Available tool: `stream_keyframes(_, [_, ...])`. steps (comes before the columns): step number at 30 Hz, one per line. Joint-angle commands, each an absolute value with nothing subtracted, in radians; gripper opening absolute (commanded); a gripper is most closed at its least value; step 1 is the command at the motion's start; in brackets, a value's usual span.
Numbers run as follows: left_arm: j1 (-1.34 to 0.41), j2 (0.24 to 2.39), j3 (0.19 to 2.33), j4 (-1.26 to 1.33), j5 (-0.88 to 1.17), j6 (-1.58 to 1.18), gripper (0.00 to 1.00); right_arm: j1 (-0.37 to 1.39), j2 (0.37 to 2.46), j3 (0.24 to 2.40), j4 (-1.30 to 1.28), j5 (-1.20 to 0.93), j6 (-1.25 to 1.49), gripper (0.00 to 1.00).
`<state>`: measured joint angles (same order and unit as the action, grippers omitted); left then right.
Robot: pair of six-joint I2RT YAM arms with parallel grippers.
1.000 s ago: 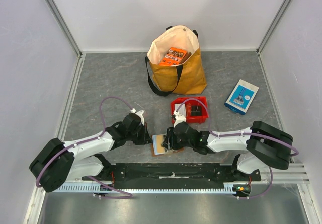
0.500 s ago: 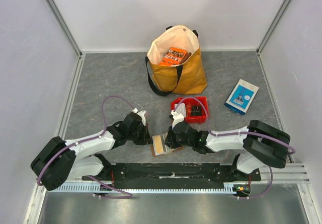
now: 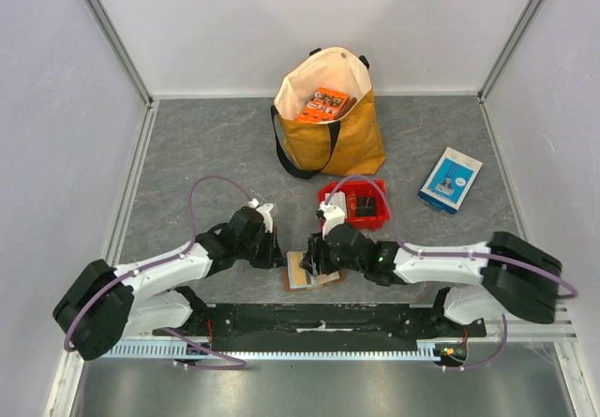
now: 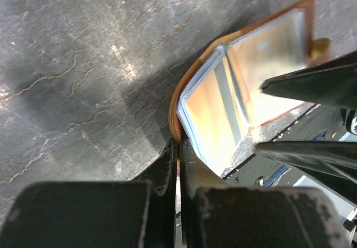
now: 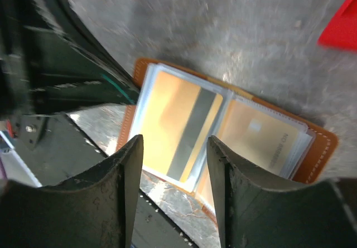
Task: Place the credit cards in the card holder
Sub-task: Insert the credit card into the card holder, then move the storage box to the center of the board.
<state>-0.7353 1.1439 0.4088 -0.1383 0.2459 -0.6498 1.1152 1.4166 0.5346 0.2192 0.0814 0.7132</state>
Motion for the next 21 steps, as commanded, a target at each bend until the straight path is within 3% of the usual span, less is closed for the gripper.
stream_keyframes(1, [-0.738, 1.095, 0.46, -0.181, 0.281, -0.6, 0.02, 1.115, 1.215, 0.644, 0.04, 0.237, 0.655, 0.61])
stream_keyframes(5, [-0.738, 1.094, 0.486, -0.206, 0.308, -0.578, 0.02, 1.054, 1.106, 0.722, -0.141, 0.362, 0.635, 0.71])
stream_keyframes(9, [-0.738, 1.098, 0.514, -0.224, 0.318, -0.558, 0.02, 0.866, 1.092, 0.791, -0.271, 0.316, 0.611, 0.74])
stream_keyframes(21, [-0.738, 1.138, 0.541, -0.224, 0.35, -0.534, 0.02, 0.701, 1.354, 0.861, -0.201, 0.158, 0.56, 0.79])
